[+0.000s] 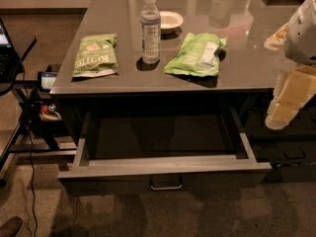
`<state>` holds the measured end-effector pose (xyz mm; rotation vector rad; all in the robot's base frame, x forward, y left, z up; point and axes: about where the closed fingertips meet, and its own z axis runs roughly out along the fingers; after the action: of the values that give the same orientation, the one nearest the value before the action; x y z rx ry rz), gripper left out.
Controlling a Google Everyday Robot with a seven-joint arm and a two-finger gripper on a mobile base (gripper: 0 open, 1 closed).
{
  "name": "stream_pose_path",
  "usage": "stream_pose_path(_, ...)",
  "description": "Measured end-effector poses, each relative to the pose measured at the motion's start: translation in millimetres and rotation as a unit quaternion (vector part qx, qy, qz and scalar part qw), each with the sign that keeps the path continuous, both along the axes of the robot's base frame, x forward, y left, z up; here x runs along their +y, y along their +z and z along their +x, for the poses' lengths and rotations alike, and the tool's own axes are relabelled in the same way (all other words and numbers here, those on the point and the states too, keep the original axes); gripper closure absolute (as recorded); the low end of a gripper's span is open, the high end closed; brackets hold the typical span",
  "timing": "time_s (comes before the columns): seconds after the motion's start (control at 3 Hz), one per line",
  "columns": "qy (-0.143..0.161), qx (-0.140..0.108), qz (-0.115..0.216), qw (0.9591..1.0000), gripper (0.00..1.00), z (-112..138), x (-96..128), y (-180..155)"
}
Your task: Close top drawer
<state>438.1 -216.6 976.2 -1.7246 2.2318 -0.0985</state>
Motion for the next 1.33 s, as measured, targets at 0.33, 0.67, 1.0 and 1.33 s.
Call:
stream_pose_path(0.33,0.0,0.0,0.0,1.0,0.0,0.0,0.0,0.0)
stream_pose_path(0.67,0.0,0.0,0.0,1.0,0.19,0.0,0.0,0.0)
stream_pose_path(1.0,0.0,0.0,0.0,1.0,0.42,0.0,0.0,0.0)
stream_pose_path(1.33,0.0,0.0,0.0,1.0,0.66,0.0,0.0,0.1)
